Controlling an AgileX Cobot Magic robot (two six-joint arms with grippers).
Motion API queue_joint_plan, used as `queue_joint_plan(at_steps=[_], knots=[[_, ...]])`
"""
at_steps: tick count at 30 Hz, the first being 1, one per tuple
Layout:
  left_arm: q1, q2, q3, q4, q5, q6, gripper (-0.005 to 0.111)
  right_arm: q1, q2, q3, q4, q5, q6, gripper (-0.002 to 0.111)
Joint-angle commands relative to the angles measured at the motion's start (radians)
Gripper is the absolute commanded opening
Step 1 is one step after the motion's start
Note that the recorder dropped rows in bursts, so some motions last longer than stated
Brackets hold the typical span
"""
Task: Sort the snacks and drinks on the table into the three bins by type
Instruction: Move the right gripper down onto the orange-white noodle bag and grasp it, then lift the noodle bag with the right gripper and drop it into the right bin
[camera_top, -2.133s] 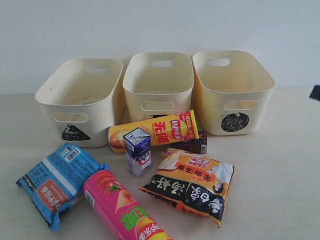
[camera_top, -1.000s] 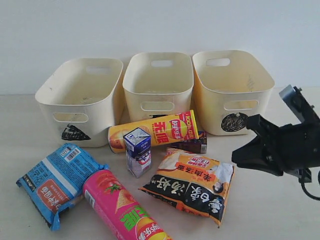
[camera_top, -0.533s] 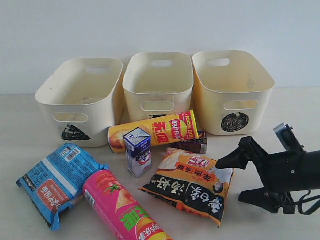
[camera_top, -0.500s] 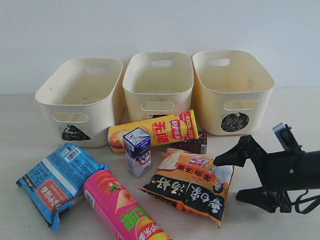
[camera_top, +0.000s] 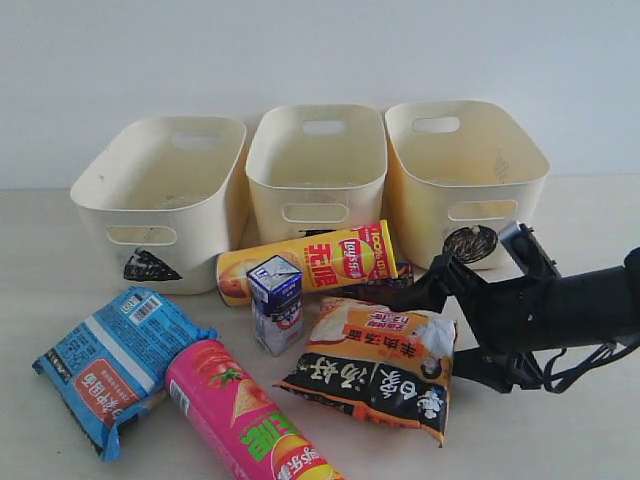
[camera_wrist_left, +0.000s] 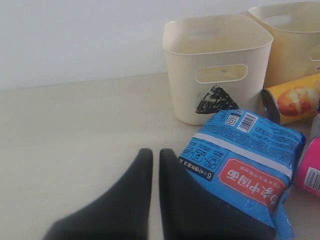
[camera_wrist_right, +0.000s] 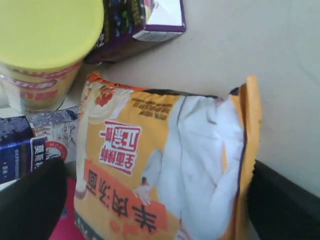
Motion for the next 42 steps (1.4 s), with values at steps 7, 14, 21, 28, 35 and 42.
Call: queue_joint_plan(at_steps=[7,14,21,28,35,42], knots=[[-0.001,-0.004,0.003,-0.002,-0.002,-0.007,0.004,0.017,0.036,-0.015,-0.045,-0.188,-0.002,0.036],[-0.001,-0.004,0.003,-0.002,-0.002,-0.007,0.004,0.015,0.034,-0.015,-0.045,-0.206,-0.037,0.000],[-0.001,-0.004,0.003,-0.002,-0.002,-0.007,0.004,0.015,0.012,-0.013,-0.047,-0.204,-0.066,0.000],[-0.001,-0.004,0.003,-0.002,-0.002,-0.007,0.004,0.013,-0.090,-0.013,-0.098,-0.203,-0.068,0.000],[-0.001,-0.004,0.003,-0.002,-0.002,-0.007,0.004,0.013,-0.178,-0.013,-0.169,-0.147,-0.055,0.000],[-0.001,-0.004,0.003,-0.002,-0.002,-0.007,0.004,-0.044,-0.188,-0.013,-0.178,0.016,-0.053,0.000]])
